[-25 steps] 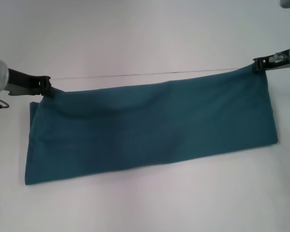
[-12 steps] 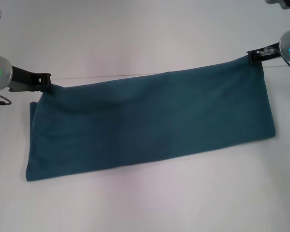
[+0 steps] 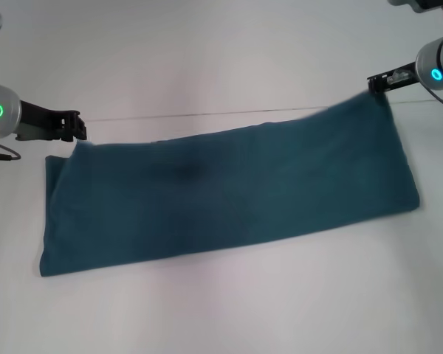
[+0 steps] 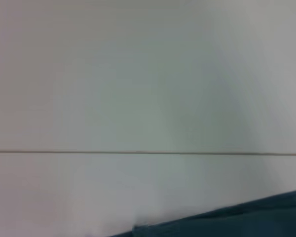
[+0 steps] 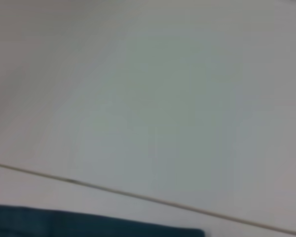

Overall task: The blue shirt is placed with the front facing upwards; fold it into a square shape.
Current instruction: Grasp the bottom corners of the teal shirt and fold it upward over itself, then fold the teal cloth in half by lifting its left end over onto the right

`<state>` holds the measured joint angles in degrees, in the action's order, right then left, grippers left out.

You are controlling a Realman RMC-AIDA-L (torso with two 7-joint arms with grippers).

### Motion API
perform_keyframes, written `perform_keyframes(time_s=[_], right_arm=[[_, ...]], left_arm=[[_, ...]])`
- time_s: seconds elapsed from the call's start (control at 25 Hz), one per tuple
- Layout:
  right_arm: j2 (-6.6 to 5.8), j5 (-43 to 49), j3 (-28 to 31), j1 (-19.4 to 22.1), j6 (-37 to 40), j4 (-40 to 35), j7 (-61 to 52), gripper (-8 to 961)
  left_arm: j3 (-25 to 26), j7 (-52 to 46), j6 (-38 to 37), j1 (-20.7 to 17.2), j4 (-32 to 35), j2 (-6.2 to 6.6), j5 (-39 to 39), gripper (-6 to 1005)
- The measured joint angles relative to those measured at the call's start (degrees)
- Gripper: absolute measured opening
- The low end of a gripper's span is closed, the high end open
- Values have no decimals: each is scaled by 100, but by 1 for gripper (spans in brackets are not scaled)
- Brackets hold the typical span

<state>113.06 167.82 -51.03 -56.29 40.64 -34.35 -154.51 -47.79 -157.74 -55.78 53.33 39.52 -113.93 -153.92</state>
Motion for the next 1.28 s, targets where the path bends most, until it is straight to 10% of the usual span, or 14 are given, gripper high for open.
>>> perform_keyframes(time_s=[0.68, 0.88, 1.28], right_arm=[[-342, -726, 288, 154, 256, -70, 107, 638], [-312, -2341, 416, 790, 940, -741, 781, 860], [-193, -5720, 741, 2388, 2879, -1487, 2307, 928]], left_arm=[[408, -170, 153, -524, 790, -146, 215, 601], [416, -140, -130, -999, 1172, -182, 1204, 640], [658, 289, -756, -2109, 1153, -272, 3478, 633]])
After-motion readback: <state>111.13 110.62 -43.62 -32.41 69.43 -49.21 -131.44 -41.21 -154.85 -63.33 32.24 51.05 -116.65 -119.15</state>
